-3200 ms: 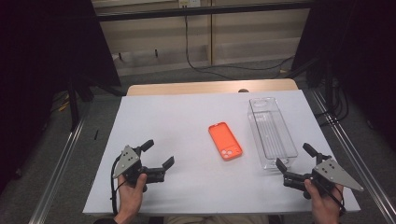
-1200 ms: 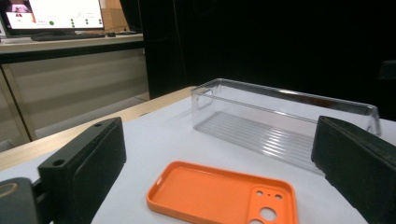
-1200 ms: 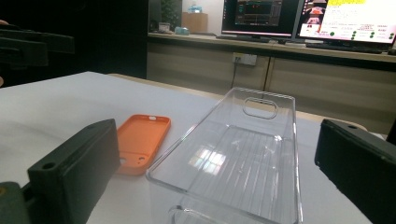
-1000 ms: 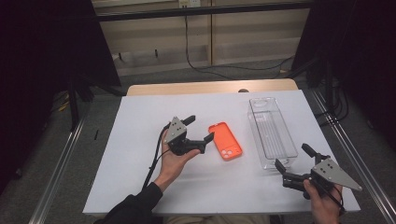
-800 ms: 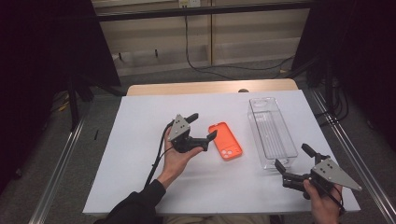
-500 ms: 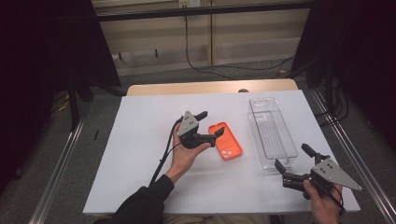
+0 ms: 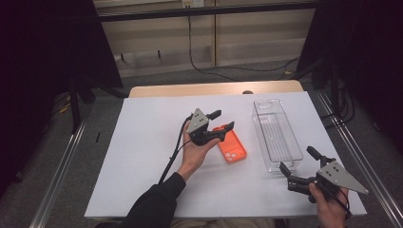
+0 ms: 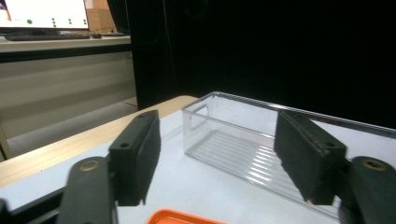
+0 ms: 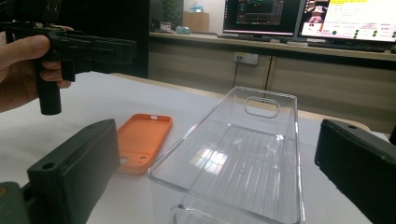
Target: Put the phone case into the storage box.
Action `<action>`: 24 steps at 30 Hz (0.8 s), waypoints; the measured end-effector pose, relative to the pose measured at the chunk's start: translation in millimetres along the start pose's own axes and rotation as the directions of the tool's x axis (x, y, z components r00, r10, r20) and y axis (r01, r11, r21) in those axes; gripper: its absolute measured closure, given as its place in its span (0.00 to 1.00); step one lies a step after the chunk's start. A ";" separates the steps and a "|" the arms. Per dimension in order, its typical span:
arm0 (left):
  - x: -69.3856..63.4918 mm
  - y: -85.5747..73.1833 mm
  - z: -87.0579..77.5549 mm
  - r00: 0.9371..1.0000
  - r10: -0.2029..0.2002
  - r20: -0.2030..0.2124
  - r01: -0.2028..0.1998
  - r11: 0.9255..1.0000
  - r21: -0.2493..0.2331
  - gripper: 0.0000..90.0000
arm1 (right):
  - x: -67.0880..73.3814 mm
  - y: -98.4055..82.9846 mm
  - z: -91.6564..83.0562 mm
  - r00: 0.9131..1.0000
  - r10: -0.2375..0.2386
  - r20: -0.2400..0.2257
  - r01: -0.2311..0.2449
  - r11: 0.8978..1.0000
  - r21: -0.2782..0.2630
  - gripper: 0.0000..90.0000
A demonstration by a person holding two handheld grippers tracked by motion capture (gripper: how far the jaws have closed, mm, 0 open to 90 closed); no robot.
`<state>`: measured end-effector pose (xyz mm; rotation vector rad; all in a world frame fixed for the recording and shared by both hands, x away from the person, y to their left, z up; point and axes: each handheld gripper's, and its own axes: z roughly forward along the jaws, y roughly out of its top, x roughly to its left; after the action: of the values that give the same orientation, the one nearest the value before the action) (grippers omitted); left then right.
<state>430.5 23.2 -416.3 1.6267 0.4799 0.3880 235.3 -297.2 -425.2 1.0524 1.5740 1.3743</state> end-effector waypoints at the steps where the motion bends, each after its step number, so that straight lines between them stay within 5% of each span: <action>1: 0.6 0.3 0.6 1.000 -0.004 0.002 0.004 1.000 0.000 0.40 | -0.1 -0.1 0.0 1.000 0.000 -0.001 0.000 1.000 -0.001 0.00; 6: 6.4 1.1 1.5 0.999 -0.028 -0.016 0.028 1.000 -0.006 0.49 | 0.0 0.0 -0.1 1.000 -0.001 -0.001 0.001 1.000 0.000 0.00; 15: 11.2 3.9 4.5 1.000 -0.013 -0.006 0.013 1.000 0.000 0.69 | -0.1 0.0 -0.1 1.000 0.000 -0.001 0.000 1.000 -0.001 0.00; 24: 19.9 7.0 11.7 0.996 -0.075 0.049 0.073 0.996 0.059 0.91 | -0.3 0.2 -0.3 1.000 0.000 -0.002 0.000 1.000 -0.004 0.00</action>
<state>454.1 23.0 -411.2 1.6649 0.5154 0.2791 235.1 -297.6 -425.0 1.0491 1.5716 1.3787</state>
